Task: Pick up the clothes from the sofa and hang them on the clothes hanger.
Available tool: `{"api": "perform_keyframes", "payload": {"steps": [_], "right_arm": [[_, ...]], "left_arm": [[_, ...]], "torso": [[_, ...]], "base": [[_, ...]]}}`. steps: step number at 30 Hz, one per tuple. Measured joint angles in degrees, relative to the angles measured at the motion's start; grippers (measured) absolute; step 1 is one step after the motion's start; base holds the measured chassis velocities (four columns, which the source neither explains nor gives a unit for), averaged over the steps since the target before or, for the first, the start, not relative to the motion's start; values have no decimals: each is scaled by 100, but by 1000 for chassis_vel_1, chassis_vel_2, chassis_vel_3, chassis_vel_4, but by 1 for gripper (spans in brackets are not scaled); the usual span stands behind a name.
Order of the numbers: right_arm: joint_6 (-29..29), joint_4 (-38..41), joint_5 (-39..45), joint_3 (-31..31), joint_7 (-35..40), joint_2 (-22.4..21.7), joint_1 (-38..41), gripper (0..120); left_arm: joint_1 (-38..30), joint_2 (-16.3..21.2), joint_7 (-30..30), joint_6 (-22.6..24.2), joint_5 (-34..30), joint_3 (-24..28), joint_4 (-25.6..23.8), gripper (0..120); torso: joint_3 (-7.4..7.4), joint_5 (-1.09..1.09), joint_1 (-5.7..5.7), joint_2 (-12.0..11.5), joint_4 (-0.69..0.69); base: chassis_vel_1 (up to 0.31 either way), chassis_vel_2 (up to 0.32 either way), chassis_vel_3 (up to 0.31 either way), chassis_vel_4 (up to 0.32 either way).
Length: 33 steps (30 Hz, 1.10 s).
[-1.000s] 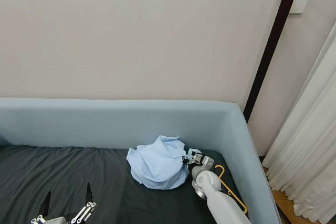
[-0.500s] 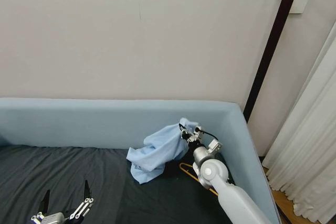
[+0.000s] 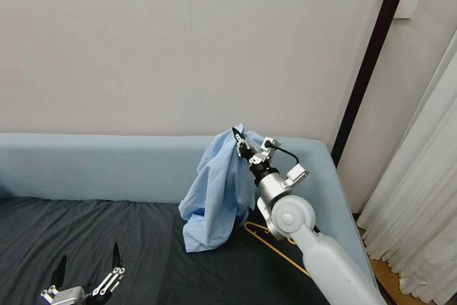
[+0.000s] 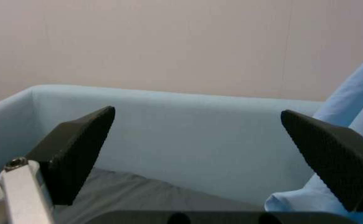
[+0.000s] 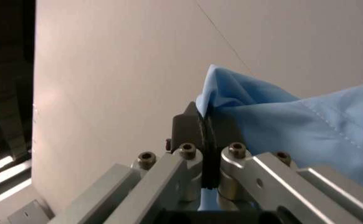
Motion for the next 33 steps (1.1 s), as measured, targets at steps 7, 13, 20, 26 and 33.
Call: {"api": "perform_keyframes", "payload": {"steps": [7,13,20,26,33], "right_arm": [[-59,738,15,389,129,-342,62,0],[-194,1212,70,718,137,-756,-89,0],[-217,1288,8,890,46,-930,-304,0],[-218,983,-441,725,33,-866,-589,0],[180,-546,-1498,-501,-76,-179,-873,0]], "left_arm": [[-27,19,-7,-4,-12,32,-9,100],[-86,-17,-3,0,58,175,14,100],[-94,-40,8,4,135,302,38,100],[-90,1,11,7,130,270,43,100],[-28,6,9,-2,126,210,115,100]], "torso": [[0,1,0,0,-1],[0,1,0,0,-1],[0,1,0,0,0],[0,0,0,0,0],[1,0,0,0,1]], "base": [[0,0,0,0],[0,0,0,0],[0,0,0,0],[0,0,0,0],[0,0,0,0]]}}
